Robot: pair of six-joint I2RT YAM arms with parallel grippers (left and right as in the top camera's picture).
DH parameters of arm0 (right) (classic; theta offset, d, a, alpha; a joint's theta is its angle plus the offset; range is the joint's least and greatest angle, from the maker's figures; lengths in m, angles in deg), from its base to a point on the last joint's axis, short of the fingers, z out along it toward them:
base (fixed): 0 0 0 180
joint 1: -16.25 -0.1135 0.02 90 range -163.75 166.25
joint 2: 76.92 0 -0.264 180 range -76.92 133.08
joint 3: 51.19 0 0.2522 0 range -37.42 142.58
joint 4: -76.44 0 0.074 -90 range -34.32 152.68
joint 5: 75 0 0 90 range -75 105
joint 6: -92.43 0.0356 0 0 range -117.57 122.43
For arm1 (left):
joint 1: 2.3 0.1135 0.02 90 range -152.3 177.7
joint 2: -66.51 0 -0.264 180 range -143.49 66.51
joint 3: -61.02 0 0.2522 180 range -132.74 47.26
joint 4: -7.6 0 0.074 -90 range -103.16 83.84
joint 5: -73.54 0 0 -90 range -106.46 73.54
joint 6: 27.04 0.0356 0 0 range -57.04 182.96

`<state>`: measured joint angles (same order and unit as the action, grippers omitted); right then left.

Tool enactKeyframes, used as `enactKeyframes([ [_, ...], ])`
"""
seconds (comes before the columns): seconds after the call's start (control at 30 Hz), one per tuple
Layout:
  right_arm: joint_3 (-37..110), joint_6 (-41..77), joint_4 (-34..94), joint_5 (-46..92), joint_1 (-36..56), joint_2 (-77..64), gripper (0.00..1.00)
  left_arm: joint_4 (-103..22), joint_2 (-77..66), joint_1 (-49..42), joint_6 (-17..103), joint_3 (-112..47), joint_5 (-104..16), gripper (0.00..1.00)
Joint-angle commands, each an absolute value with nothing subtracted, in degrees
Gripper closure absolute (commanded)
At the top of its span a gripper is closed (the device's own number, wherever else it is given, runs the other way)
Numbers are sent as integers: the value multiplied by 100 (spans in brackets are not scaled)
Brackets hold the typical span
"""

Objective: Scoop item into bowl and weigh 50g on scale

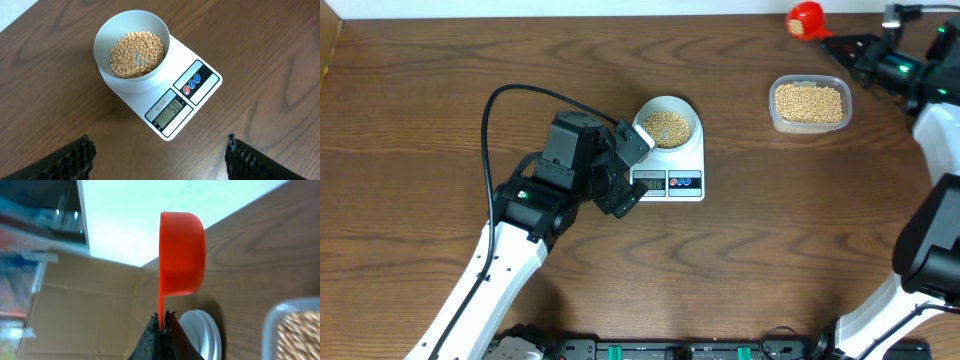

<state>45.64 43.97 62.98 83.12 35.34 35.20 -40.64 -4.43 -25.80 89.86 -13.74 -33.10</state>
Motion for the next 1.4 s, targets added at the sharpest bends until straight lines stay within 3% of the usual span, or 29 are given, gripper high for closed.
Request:
enactKeyframes([
  [0.0,4571,3970,5815,8703,3690,3559,98,-4066,-421,-2574,9036,-1382,-3380,14],
  [0.43,4571,1793,3059,7659,3668,3463,98,-4066,-421,-2574,9036,-1382,-3380,14],
  [0.97,4573,458,2508,5580,3626,2762,99,-4066,-421,-2574,9036,-1382,-3380,14],
  [1.37,4571,-694,2138,3344,2922,2379,99,-4066,-421,-2574,9036,-1382,-3380,14],
])
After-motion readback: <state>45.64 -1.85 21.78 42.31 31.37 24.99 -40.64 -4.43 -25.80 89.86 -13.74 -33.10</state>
